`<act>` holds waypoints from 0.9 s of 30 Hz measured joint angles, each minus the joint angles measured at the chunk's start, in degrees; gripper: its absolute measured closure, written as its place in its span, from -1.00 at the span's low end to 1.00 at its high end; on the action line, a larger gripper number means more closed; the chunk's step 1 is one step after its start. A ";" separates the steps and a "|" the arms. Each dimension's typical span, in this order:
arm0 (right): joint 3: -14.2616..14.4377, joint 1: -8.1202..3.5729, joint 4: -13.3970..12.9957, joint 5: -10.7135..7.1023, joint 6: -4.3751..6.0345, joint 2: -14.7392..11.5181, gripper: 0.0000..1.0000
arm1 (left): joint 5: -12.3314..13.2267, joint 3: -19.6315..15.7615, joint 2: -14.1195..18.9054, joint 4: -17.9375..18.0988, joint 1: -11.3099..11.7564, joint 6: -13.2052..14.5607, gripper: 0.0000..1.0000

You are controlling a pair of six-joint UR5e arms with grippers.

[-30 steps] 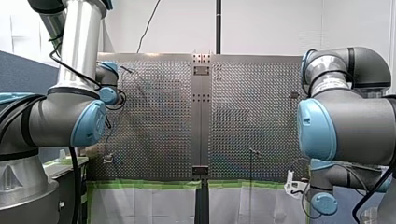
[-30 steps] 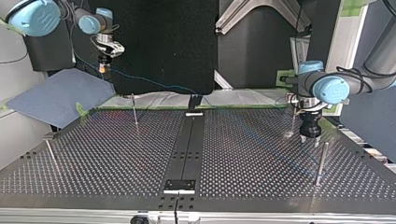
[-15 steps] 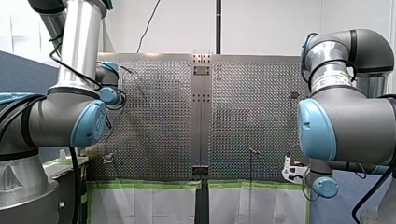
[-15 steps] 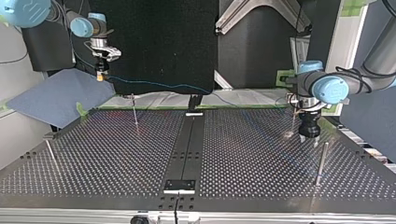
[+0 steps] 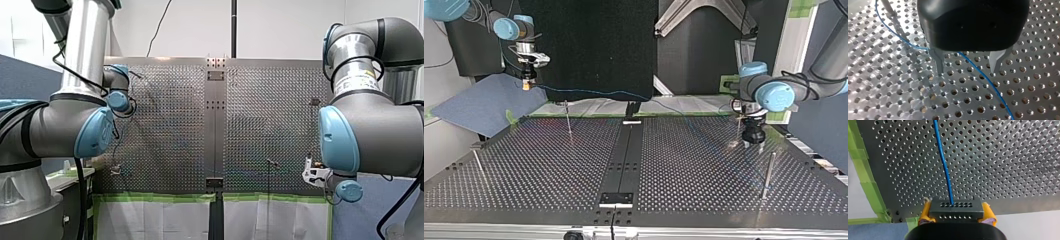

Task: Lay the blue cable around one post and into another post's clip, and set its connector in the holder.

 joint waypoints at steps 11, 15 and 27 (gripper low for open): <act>0.01 0.25 0.25 -0.10 0.16 -0.02 1.00 | -3.40 0.00 4.75 -5.02 2.39 3.16 -0.91; 0.00 0.36 0.30 -0.22 0.27 -0.02 1.00 | -2.35 0.20 6.55 -6.82 4.12 3.99 -0.91; 0.00 0.57 -0.23 -0.35 1.62 -0.01 1.00 | 1.29 5.07 12.79 -13.05 10.30 4.74 -0.91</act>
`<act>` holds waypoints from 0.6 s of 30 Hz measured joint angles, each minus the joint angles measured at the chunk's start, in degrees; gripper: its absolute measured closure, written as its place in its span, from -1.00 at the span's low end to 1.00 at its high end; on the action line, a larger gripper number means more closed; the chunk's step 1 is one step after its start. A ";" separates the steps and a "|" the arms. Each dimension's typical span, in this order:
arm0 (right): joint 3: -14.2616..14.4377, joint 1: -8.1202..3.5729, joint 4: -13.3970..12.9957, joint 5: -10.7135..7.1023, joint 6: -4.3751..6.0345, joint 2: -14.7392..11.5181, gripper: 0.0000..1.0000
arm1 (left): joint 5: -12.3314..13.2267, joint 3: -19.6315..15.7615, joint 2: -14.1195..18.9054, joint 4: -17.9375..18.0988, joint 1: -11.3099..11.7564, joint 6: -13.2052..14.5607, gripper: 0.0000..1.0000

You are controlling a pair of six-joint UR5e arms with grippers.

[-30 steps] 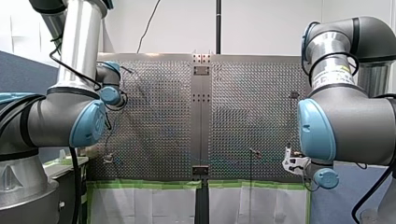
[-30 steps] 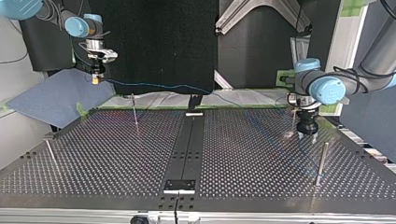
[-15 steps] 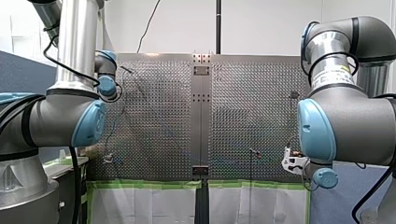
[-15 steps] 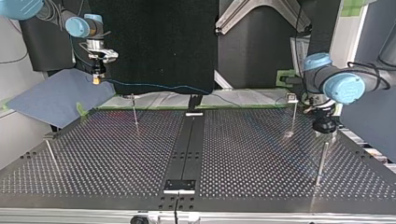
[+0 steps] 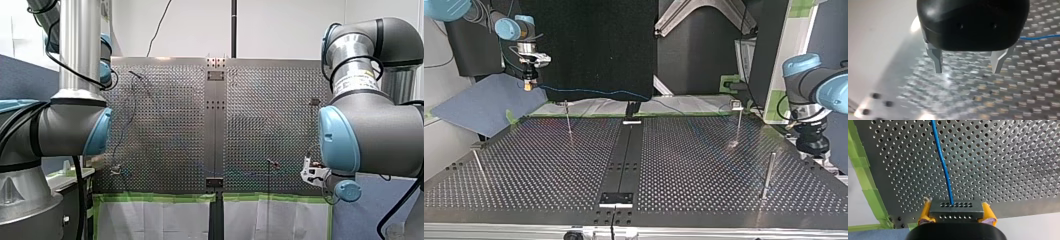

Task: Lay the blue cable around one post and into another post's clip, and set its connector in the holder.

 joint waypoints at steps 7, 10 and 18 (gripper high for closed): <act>0.00 0.08 0.00 0.00 0.28 0.00 1.00 | 3.03 3.25 3.25 -3.24 0.74 1.11 -0.91; 0.00 0.09 0.10 0.00 0.29 0.00 1.00 | 4.23 4.43 4.44 -4.46 0.53 1.86 -0.91; 0.00 0.10 -0.03 0.00 0.85 0.00 1.00 | 7.33 8.13 8.14 -8.16 -1.66 4.88 -0.91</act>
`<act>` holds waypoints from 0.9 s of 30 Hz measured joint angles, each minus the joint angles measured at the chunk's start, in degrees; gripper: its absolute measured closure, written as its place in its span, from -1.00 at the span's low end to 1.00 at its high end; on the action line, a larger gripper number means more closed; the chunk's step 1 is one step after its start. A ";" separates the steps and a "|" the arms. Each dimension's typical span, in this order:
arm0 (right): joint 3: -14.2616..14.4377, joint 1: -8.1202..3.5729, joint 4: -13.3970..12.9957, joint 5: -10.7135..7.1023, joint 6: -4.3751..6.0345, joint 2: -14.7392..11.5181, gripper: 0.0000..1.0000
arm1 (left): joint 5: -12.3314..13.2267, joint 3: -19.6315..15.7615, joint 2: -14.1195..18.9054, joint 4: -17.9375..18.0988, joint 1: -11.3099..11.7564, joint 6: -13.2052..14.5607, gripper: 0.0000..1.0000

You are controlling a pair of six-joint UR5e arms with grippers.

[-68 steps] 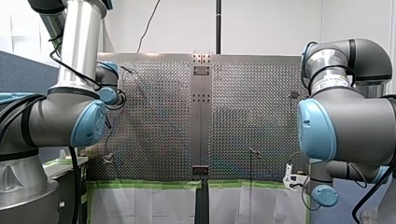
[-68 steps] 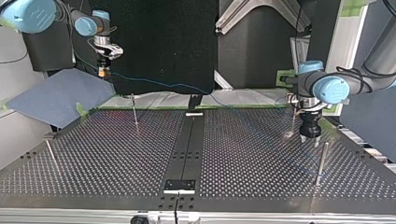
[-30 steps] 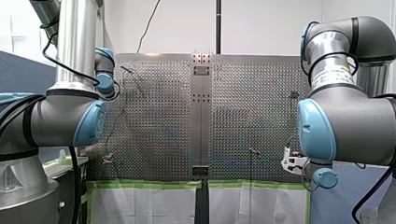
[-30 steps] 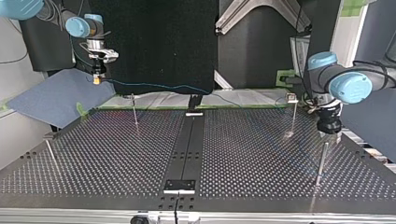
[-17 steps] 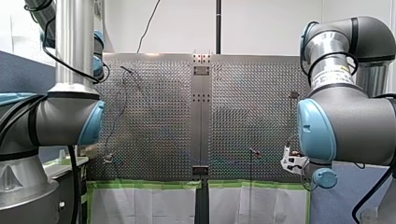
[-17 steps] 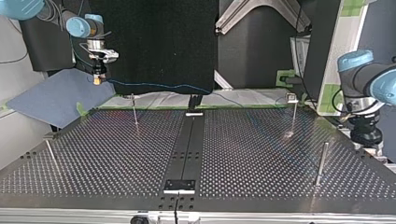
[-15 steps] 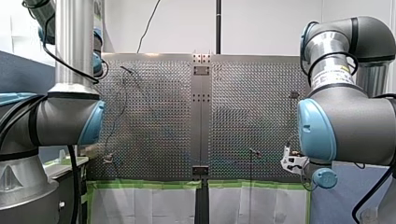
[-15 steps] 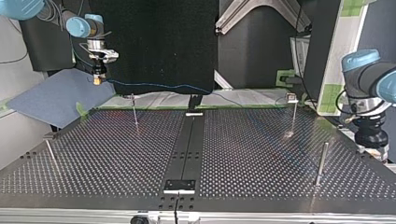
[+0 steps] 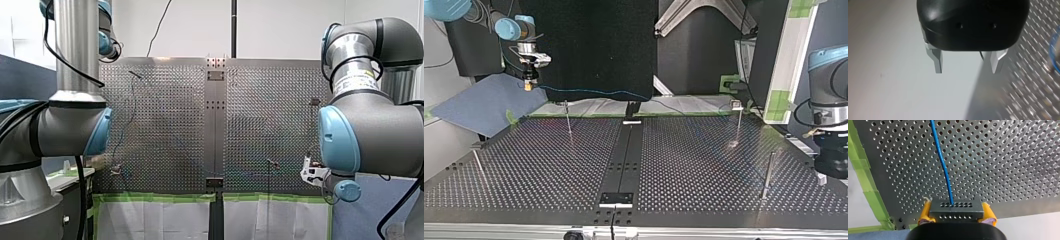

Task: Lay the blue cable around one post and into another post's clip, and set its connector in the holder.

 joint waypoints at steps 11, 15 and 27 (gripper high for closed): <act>-0.01 0.00 -0.11 0.00 0.24 0.01 1.00 | 1.33 5.14 5.19 -5.20 -3.03 1.42 -0.84; -0.02 0.00 -0.14 0.00 0.24 0.01 1.00 | 2.38 4.89 7.29 -7.29 -3.84 1.78 -0.84; -0.02 0.14 -0.21 0.00 0.28 0.01 1.00 | 2.58 0.03 13.07 -13.22 -6.24 2.49 -0.84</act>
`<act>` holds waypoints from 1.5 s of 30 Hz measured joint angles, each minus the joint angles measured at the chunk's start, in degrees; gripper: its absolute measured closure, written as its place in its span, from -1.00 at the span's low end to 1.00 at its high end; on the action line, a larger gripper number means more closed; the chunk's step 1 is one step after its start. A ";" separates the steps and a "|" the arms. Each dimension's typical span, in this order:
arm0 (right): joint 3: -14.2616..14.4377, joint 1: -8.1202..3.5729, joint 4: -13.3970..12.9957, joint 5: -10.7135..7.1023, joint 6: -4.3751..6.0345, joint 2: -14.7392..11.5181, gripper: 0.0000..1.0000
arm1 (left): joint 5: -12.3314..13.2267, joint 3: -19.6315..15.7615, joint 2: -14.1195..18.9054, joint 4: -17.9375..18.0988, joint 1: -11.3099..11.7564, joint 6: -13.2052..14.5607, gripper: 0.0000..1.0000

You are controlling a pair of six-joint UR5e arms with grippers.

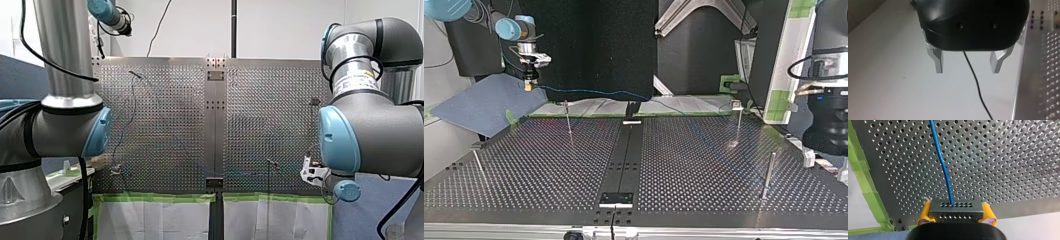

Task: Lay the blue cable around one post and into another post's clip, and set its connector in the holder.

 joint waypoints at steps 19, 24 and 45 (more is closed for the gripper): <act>0.00 0.04 0.05 0.00 -0.01 -0.01 1.00 | -5.23 0.71 -4.40 -9.86 -2.73 5.50 -0.80; -0.04 0.04 0.07 0.00 -0.02 -0.02 1.00 | -5.54 1.51 -4.32 -12.18 -2.83 6.02 -0.80; -0.05 0.04 0.12 0.00 0.02 -0.01 1.00 | -6.24 1.73 -5.78 -21.59 -3.02 5.92 -0.80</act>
